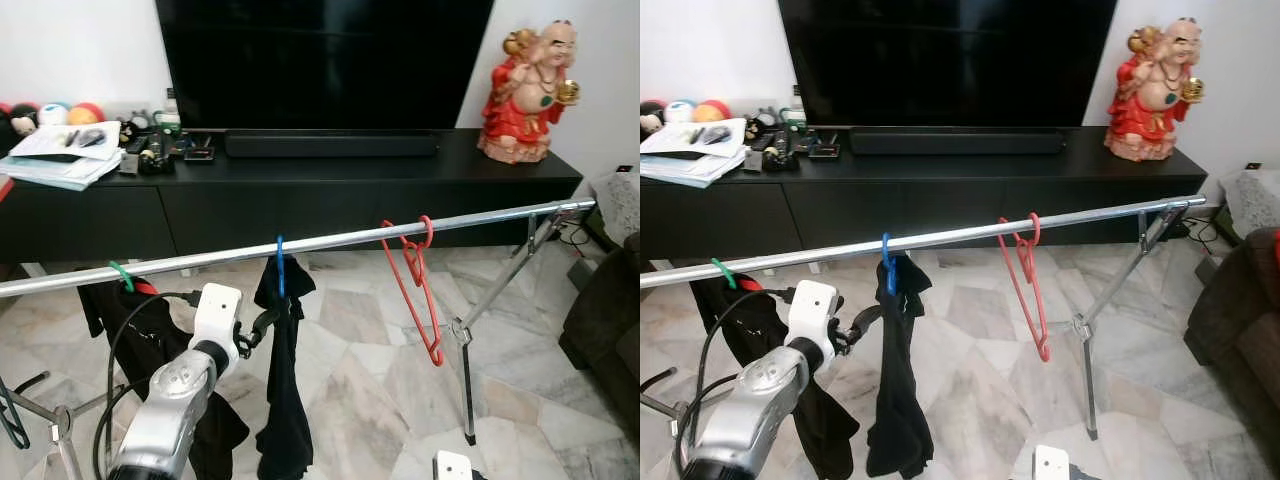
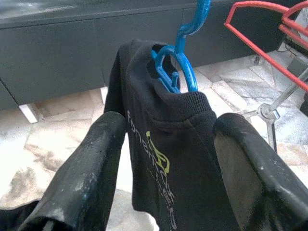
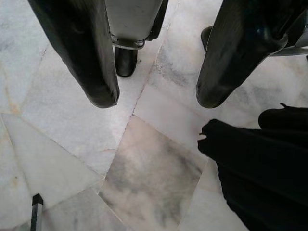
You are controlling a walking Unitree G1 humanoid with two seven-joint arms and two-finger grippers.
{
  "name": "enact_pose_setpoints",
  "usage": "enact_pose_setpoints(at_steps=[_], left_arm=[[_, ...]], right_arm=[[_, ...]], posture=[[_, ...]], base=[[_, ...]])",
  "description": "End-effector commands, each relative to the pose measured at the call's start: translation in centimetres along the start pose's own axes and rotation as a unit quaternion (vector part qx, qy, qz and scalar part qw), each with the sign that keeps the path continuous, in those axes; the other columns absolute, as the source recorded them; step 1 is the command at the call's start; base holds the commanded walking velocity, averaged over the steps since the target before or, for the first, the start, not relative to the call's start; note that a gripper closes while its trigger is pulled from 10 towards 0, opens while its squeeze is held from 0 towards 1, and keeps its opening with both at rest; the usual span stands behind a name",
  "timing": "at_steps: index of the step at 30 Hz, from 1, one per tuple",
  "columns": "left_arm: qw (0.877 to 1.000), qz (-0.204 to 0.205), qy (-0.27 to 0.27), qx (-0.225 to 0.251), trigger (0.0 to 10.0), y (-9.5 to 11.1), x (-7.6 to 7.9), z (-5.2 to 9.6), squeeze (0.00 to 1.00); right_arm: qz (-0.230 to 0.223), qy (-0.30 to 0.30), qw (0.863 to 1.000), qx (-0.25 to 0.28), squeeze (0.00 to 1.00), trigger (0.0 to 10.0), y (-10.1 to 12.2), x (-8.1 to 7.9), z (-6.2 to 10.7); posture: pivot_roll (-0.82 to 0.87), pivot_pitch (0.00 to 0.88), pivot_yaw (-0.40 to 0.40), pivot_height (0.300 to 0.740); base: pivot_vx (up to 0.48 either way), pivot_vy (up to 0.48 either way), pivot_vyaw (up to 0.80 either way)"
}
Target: Hang hanger
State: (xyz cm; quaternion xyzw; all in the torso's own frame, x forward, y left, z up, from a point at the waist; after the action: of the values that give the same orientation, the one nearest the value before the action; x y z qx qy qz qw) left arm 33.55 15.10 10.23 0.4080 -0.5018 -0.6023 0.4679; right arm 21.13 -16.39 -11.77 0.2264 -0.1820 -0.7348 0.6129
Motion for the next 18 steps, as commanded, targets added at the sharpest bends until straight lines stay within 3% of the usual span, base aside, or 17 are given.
enact_pose_setpoints(at_steps=[1,7,18], left_arm=[[1.000,0.009,0.020,0.006,10.0,0.5,-0.5,0.7,0.00],[0.999,0.001,0.046,0.003,10.0,0.9,-0.8,1.6,0.00],[0.999,-0.034,0.038,0.008,10.0,1.8,0.7,1.7,0.00]], right_arm=[[0.008,-0.007,1.000,0.003,0.00,10.0,-0.1,0.3,0.1],[0.021,-0.009,1.000,0.006,0.00,10.0,0.0,0.4,0.1],[0.018,-0.007,1.000,0.007,0.00,10.0,0.1,0.4,0.0]], posture=[[0.13,0.000,-0.019,0.740],[0.13,0.000,-0.019,0.740],[0.14,0.000,-0.021,0.740]], base=[[0.000,0.000,0.00],[0.000,0.000,0.72],[0.000,0.000,0.80]])
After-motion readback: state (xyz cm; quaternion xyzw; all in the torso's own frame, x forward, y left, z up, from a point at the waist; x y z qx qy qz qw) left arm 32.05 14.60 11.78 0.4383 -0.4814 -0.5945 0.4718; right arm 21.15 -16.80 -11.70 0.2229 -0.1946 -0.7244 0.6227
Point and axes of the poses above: a point about 5 cm out from each wrist's last joint towards the gripper, its own z axis pointing back from the gripper into the wrist, its own y axis along the axis of the wrist's last joint, x = y × z, the point moved 4 cm from there along -z, pointing out of the wrist towards the gripper
